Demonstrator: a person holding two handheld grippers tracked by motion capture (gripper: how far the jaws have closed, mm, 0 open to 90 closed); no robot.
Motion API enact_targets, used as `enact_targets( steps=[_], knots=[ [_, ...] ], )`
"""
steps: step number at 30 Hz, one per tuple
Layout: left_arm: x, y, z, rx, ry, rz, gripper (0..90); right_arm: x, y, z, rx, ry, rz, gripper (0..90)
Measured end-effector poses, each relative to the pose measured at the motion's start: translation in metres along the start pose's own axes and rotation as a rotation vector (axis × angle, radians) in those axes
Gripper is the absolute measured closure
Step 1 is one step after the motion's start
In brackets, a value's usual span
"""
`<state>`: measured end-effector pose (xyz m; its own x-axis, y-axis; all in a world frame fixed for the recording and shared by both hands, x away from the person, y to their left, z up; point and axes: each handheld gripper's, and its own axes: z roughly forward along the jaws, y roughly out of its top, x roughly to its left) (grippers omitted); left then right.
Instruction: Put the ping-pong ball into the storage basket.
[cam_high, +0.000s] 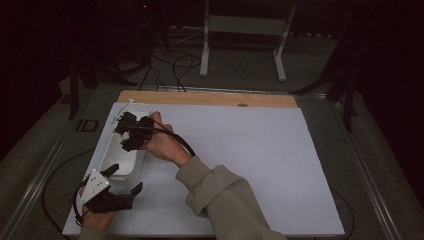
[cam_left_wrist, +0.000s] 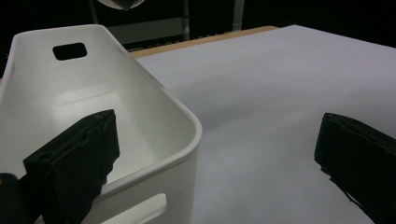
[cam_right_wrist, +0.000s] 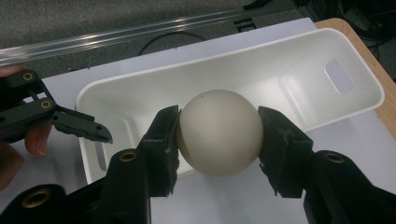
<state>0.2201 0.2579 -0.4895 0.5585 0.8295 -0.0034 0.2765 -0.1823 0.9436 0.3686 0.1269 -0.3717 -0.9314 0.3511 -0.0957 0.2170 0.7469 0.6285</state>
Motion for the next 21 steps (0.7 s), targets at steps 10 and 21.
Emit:
enact_targets(
  steps=[10,21],
  knots=[
    [0.0,0.0,0.0,0.001,-0.001,0.001,0.5,0.003,0.001,0.006,0.007,0.009,0.007,50.4],
    [0.0,0.0,0.0,0.001,-0.002,0.0,0.5,0.006,0.004,0.011,0.007,0.006,0.01,50.4]
  ],
)
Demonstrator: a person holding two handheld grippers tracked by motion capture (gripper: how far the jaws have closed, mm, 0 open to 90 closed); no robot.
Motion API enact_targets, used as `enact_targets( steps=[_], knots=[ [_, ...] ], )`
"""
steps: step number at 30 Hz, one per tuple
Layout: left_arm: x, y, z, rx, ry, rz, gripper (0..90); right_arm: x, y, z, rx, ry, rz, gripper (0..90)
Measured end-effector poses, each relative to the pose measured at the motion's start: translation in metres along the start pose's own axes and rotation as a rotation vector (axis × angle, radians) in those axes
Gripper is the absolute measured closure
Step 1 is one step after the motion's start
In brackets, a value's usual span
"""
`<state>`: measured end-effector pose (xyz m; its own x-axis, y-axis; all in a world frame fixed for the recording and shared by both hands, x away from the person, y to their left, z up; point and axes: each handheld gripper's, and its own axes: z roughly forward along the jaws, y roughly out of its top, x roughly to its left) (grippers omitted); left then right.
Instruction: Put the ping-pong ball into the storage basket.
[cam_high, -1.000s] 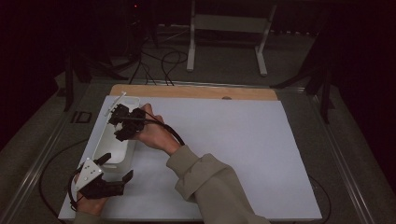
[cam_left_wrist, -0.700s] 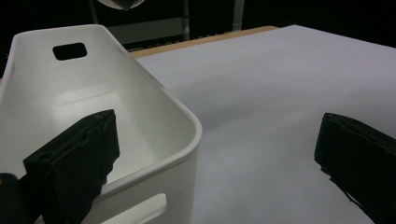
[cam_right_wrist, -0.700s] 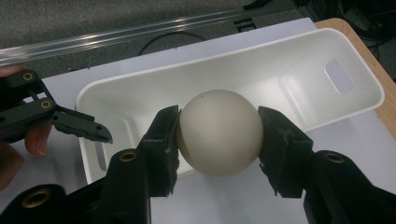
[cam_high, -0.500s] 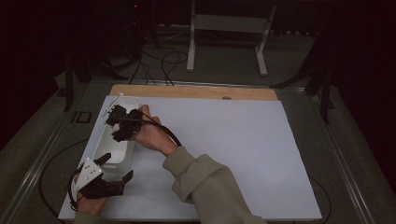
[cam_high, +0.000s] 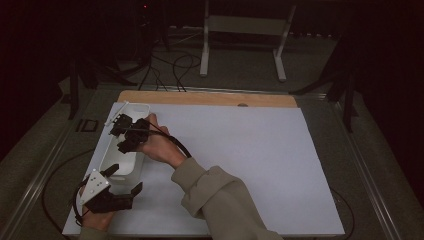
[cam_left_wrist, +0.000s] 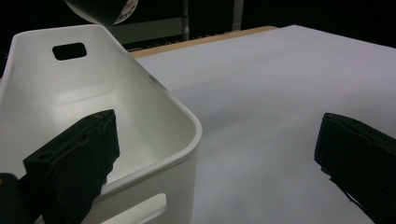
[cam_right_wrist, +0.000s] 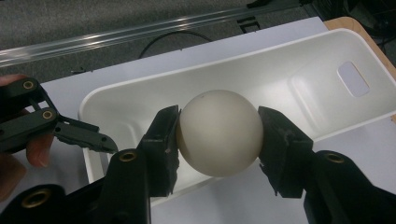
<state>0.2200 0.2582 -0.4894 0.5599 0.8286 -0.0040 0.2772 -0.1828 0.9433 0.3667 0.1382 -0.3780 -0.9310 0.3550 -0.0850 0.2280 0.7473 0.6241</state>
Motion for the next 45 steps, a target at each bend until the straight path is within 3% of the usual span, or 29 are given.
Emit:
enact_targets(
  steps=[14,23,25,27,32,45],
  knots=[
    [0.0,0.0,0.0,-0.001,-0.002,-0.002,0.6,0.003,0.003,0.008,0.007,0.013,-0.007,50.3],
    [0.0,0.0,0.0,-0.002,-0.001,-0.002,0.6,0.005,0.004,0.012,0.005,0.02,0.014,49.3],
    [0.0,0.0,0.0,-0.002,0.0,-0.001,0.5,0.004,0.005,0.013,-0.001,0.03,0.038,27.5],
    [0.0,0.0,0.0,-0.002,-0.001,-0.001,0.6,0.004,0.006,0.014,0.002,0.012,0.059,14.7],
    [0.0,0.0,0.0,-0.002,0.0,-0.002,0.6,0.004,0.005,0.014,0.024,0.002,0.051,9.6],
    [0.0,0.0,0.0,-0.001,0.001,0.0,0.6,0.0,-0.003,0.01,0.041,0.0,0.054,9.2]
  ],
)
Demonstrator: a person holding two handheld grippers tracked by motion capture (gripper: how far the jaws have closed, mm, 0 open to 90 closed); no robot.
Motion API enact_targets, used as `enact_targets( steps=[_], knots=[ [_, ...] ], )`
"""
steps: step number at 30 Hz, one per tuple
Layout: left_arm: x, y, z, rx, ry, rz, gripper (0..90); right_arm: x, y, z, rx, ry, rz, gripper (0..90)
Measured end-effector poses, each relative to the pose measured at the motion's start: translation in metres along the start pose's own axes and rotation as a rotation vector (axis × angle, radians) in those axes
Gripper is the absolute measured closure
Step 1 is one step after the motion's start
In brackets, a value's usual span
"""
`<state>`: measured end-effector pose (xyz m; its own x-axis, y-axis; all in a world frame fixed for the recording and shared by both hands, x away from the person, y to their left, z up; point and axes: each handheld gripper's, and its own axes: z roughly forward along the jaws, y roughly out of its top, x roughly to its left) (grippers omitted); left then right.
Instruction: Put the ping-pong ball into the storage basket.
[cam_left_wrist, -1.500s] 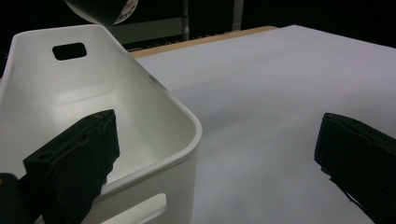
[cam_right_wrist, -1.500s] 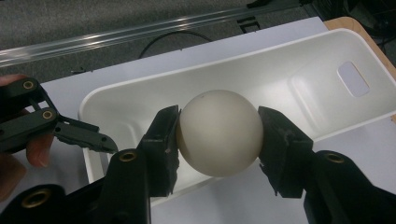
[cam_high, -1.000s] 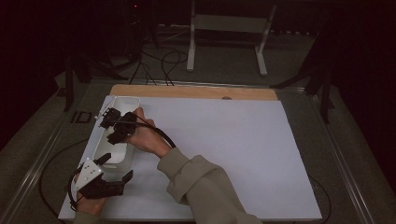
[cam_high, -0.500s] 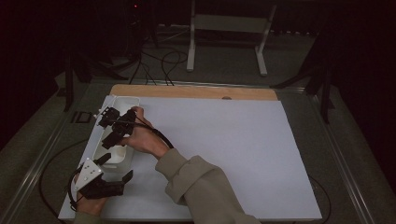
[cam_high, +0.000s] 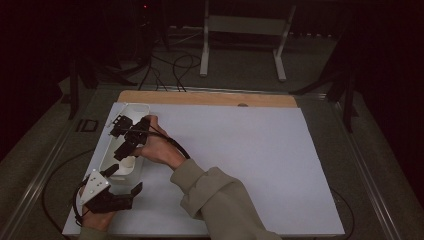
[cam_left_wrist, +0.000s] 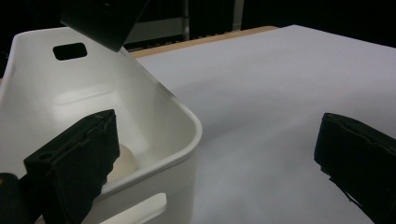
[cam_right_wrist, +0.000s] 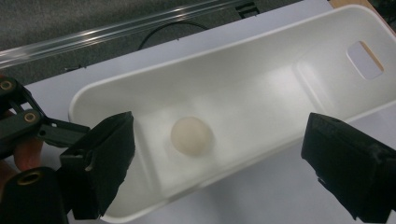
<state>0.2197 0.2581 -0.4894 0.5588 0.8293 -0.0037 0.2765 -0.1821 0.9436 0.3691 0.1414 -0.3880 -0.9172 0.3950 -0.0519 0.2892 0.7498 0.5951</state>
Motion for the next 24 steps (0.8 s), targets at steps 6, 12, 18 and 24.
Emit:
enact_targets(
  steps=[6,12,18,24],
  knots=[
    [0.0,0.0,0.0,0.001,0.001,0.002,0.6,-0.004,-0.005,-0.002,0.003,-0.005,0.002,9.2],
    [0.0,0.0,0.0,0.002,0.002,0.003,0.6,-0.008,-0.011,-0.006,0.003,-0.01,0.003,9.3],
    [0.0,0.0,0.0,0.002,0.002,0.003,0.6,-0.013,-0.017,-0.01,-0.001,-0.019,0.009,9.4],
    [0.0,0.0,0.001,0.003,0.003,0.003,0.7,-0.017,-0.023,-0.016,-0.007,-0.026,0.022,9.4]
  ],
)
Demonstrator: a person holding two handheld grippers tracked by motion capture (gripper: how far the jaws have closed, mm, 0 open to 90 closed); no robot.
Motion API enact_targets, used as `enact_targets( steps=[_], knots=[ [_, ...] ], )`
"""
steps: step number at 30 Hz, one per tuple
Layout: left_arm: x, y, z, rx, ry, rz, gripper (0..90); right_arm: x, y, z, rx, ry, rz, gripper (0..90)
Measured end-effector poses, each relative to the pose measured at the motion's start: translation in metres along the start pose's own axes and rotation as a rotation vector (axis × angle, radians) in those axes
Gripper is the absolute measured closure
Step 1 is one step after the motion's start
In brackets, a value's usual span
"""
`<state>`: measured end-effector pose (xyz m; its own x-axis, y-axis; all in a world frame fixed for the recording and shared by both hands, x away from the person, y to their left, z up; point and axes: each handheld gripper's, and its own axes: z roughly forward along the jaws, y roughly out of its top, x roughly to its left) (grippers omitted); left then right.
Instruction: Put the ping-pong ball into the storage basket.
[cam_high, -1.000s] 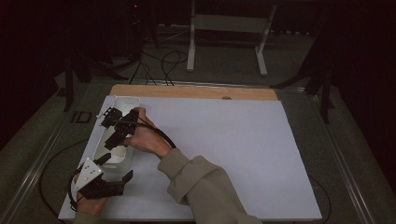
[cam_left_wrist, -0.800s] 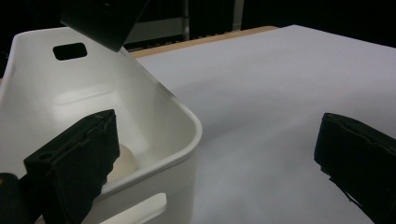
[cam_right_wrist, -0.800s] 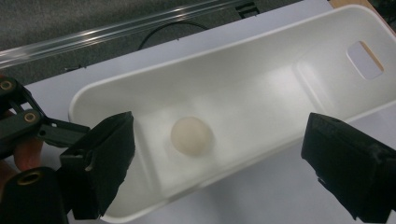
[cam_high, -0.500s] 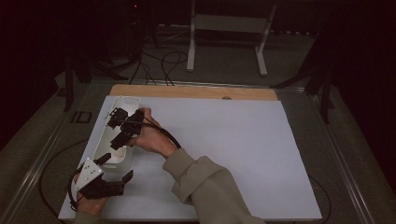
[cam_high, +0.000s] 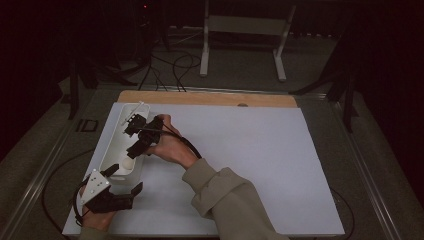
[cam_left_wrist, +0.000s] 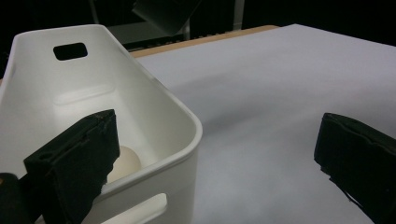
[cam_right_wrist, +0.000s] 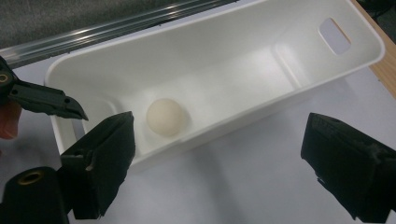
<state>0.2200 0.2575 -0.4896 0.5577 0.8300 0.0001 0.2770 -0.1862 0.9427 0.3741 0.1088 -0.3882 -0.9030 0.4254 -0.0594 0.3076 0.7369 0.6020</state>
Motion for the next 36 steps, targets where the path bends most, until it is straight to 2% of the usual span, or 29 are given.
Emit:
enact_targets(
  steps=[14,27,32,36],
  knots=[
    [0.0,0.0,0.0,0.003,0.002,0.002,0.6,-0.013,-0.015,-0.014,-0.016,-0.043,0.018,9.5],
    [0.0,0.0,0.0,0.004,0.002,0.002,0.6,-0.025,-0.037,-0.028,-0.022,-0.062,0.046,9.4],
    [0.0,0.0,0.001,0.003,0.002,0.003,0.6,-0.035,-0.054,-0.038,-0.029,-0.081,0.066,9.5],
    [0.0,0.0,0.001,0.003,0.005,0.002,0.7,-0.046,-0.074,-0.05,-0.044,-0.098,0.109,9.6]
  ],
)
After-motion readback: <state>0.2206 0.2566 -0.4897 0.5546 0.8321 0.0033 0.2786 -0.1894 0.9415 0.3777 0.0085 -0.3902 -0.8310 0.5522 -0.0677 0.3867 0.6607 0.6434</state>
